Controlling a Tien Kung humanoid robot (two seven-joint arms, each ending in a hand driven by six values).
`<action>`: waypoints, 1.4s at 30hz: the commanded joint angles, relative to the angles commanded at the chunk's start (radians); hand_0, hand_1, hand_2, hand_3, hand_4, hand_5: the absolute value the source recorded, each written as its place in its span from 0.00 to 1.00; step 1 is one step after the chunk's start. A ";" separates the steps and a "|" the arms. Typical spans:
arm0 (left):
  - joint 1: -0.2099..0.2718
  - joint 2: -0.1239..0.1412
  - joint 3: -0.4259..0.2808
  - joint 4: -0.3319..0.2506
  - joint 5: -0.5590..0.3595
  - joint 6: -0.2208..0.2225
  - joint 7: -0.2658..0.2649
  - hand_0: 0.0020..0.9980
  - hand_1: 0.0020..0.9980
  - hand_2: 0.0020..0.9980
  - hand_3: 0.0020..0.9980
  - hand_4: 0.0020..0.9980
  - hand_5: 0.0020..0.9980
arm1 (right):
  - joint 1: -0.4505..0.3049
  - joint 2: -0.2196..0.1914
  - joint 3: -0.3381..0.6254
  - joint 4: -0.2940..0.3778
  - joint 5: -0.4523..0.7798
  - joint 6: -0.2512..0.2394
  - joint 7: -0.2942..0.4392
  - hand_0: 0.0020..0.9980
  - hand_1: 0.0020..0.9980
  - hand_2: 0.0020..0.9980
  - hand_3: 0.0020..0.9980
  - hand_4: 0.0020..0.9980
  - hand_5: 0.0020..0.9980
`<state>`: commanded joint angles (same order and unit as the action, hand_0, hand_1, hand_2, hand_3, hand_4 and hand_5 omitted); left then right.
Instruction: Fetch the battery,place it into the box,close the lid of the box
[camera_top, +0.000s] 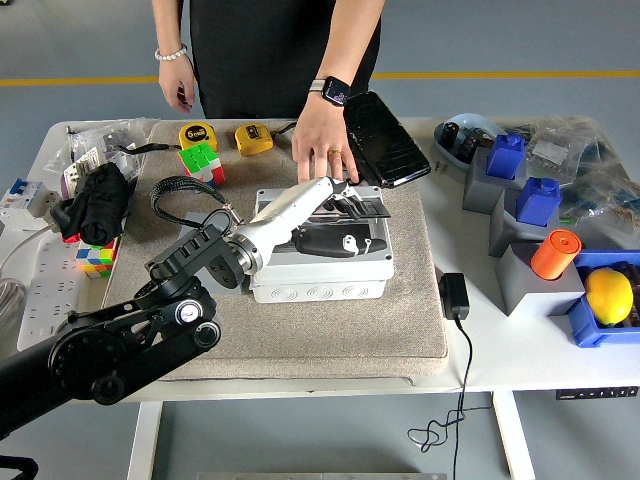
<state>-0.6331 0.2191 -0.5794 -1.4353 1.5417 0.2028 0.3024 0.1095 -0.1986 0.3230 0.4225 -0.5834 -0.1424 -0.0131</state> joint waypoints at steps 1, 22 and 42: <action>0.002 0.000 0.002 0.000 0.000 -0.001 0.001 0.62 0.62 0.60 0.57 1.00 0.60 | 0.000 0.000 0.000 0.000 0.000 0.000 0.000 0.71 0.67 0.68 0.63 0.99 0.57; 0.097 0.044 -0.263 -0.028 -0.347 0.107 -0.271 0.63 0.64 0.61 0.57 1.00 0.59 | 0.001 0.001 -0.014 -0.012 0.022 0.001 0.002 0.71 0.67 0.67 0.63 0.99 0.57; 0.257 0.078 -0.720 0.090 -0.560 0.109 -0.277 0.63 0.64 0.61 0.57 1.00 0.58 | -0.001 -0.006 -0.032 -0.044 0.058 0.007 -0.009 0.71 0.67 0.67 0.63 0.99 0.57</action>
<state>-0.3765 0.2972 -1.2990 -1.3456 0.9816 0.3114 0.0252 0.1082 -0.2042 0.2907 0.3789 -0.5254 -0.1357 -0.0219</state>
